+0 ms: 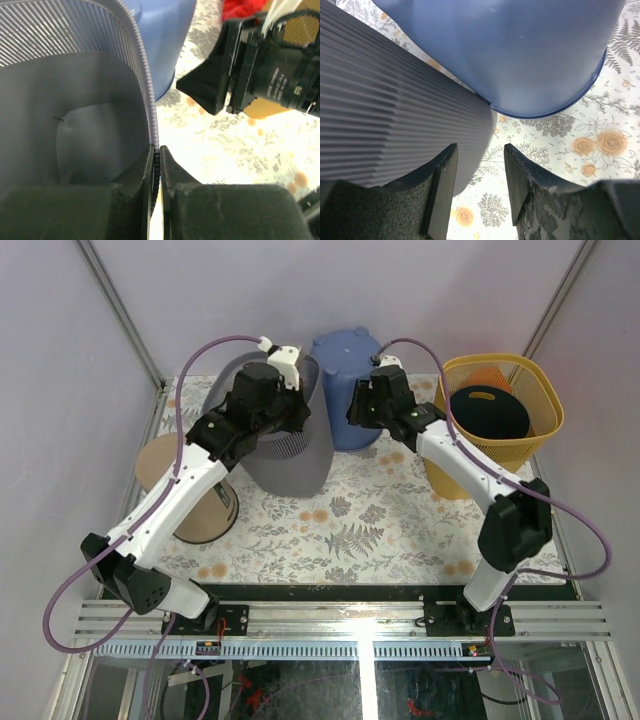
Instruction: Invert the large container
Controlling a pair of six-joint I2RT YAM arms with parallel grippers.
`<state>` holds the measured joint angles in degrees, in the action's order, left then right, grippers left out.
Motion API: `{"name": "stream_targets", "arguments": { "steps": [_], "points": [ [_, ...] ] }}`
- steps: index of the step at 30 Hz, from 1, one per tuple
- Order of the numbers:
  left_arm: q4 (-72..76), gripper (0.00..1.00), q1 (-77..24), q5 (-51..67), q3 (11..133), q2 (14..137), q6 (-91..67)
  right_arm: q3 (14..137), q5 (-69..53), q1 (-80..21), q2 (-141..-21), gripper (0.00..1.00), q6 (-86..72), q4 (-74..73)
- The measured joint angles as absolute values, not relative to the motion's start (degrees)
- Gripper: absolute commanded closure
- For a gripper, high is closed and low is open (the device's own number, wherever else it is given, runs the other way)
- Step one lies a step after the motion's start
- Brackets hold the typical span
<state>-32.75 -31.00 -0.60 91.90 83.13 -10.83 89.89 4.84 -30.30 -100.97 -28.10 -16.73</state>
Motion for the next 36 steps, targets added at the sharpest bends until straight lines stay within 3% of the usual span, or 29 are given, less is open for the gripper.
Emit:
{"name": "stream_targets", "arguments": {
  "steps": [9,15,17,20,24,30,36],
  "points": [
    [-34.13,0.98,-38.89,-0.14,90.37,81.84,-11.97,78.87,8.78,-30.26,-89.21,0.51,-29.23,-16.34],
    [-33.74,0.7,-40.91,0.73,87.35,81.19,-14.13,73.52,10.33,-30.24,-83.18,0.51,-30.2,-17.52],
    [-33.52,0.56,-41.12,1.15,85.54,80.36,-15.33,72.36,10.74,-30.24,-81.14,0.51,-30.39,-17.93],
    [-33.41,0.47,-41.12,1.1,84.03,79.33,-16.62,71.88,11.14,-30.24,-78.87,0.51,-30.59,-18.68],
    [-33.28,0.27,-41.1,0.54,83.99,78.65,-18.11,71.88,10.92,-30.24,-76.66,0.51,-30.92,-19.92],
    [-34.28,0.2,-39.53,-2.72,87.33,78.04,-19.42,72.99,8.27,-30.24,-74.85,0.51,-31.48,-23.49],
    [-34.17,0.16,-25.65,-3.4,89.58,76.88,-20.67,76.07,5.48,-30.37,-74.85,0.51,-31.53,-26.2]
  ]
}}
